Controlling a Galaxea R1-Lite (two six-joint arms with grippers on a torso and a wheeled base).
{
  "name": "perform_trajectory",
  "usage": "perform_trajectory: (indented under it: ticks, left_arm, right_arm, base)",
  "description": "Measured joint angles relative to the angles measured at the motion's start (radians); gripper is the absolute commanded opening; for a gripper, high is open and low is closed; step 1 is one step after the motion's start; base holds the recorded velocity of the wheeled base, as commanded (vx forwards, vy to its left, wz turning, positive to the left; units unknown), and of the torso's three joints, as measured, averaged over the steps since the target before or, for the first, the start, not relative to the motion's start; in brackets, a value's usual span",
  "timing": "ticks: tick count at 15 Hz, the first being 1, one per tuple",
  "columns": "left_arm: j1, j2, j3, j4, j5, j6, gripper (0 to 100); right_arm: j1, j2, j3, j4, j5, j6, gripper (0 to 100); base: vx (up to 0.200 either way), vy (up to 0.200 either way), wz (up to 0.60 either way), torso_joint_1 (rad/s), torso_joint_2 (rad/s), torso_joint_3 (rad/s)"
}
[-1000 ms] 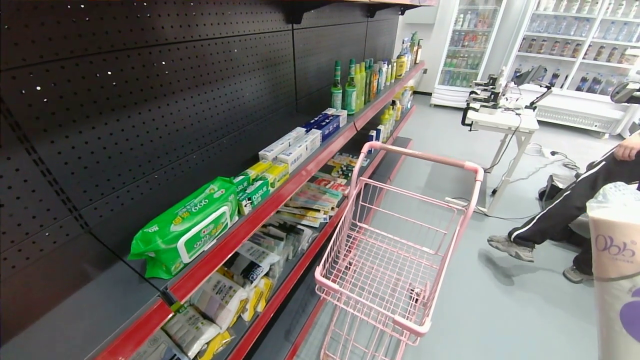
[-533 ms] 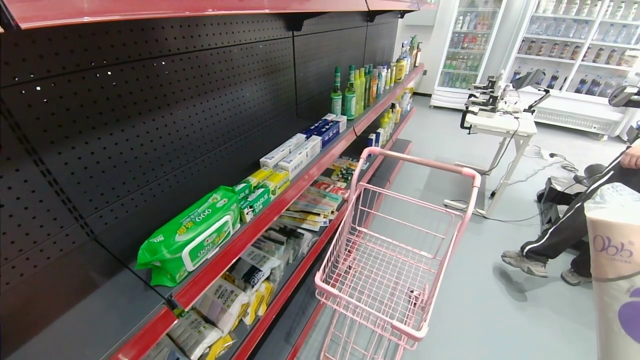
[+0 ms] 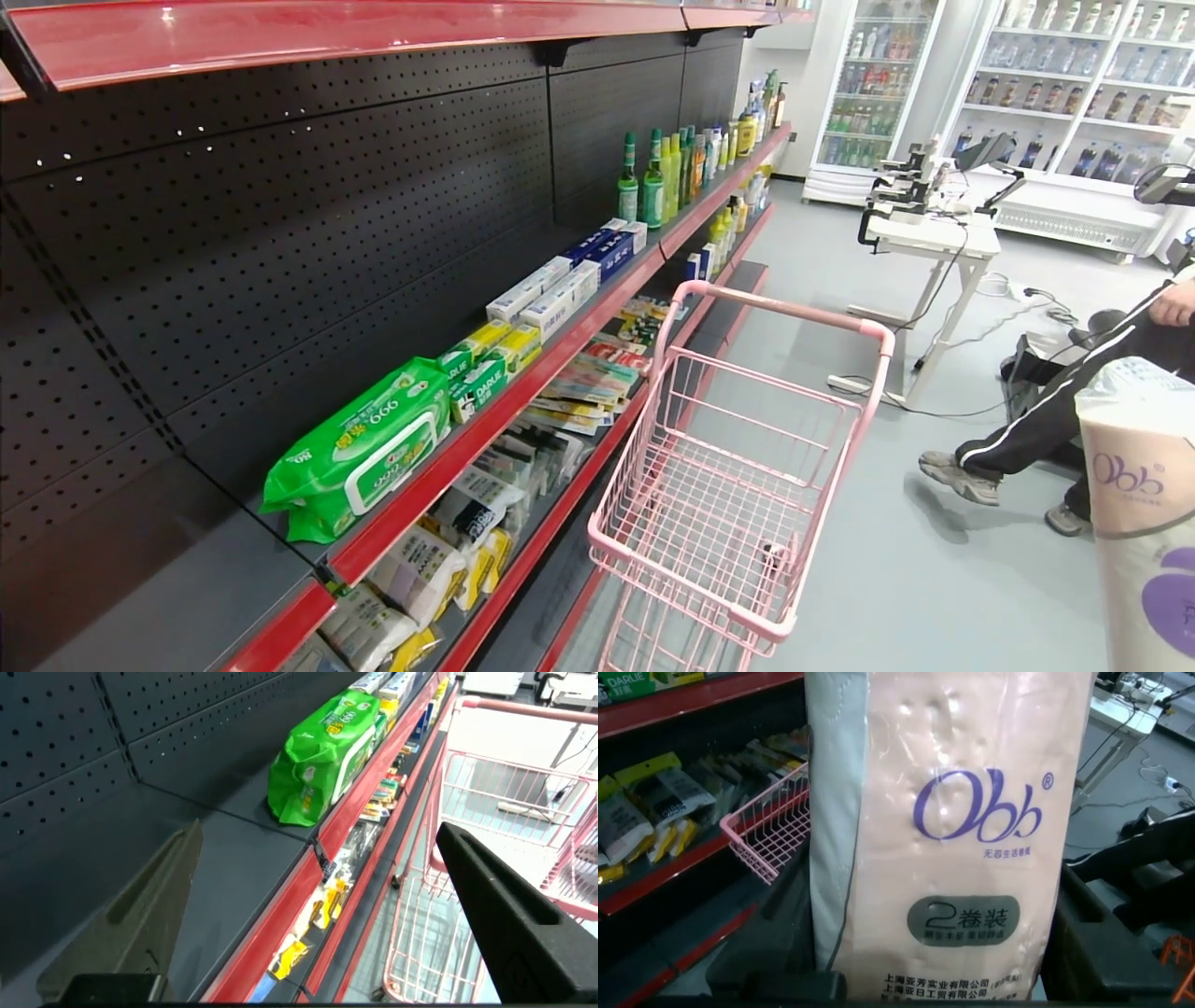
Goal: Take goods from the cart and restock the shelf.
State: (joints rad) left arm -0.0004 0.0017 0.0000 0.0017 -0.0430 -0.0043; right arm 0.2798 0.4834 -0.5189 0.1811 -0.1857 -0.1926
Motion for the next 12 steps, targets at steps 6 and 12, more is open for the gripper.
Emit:
perform_trajectory:
  ticks: [6,12]
  left_arm:
    - [0.000,0.000,0.000,0.000,0.000,0.000,100]
    - [0.000,0.000,0.000,0.000,0.000,0.000,100]
  right_arm:
    - [0.000,0.007,0.000,0.000,0.001,0.000,0]
    - [-0.001,0.019,0.000,-0.001,-0.002,-0.002,0]
  base:
    - [0.000,0.000,0.00,0.079,-0.16,-0.086]
    - [0.000,0.000,0.00,0.076,-0.15,-0.079]
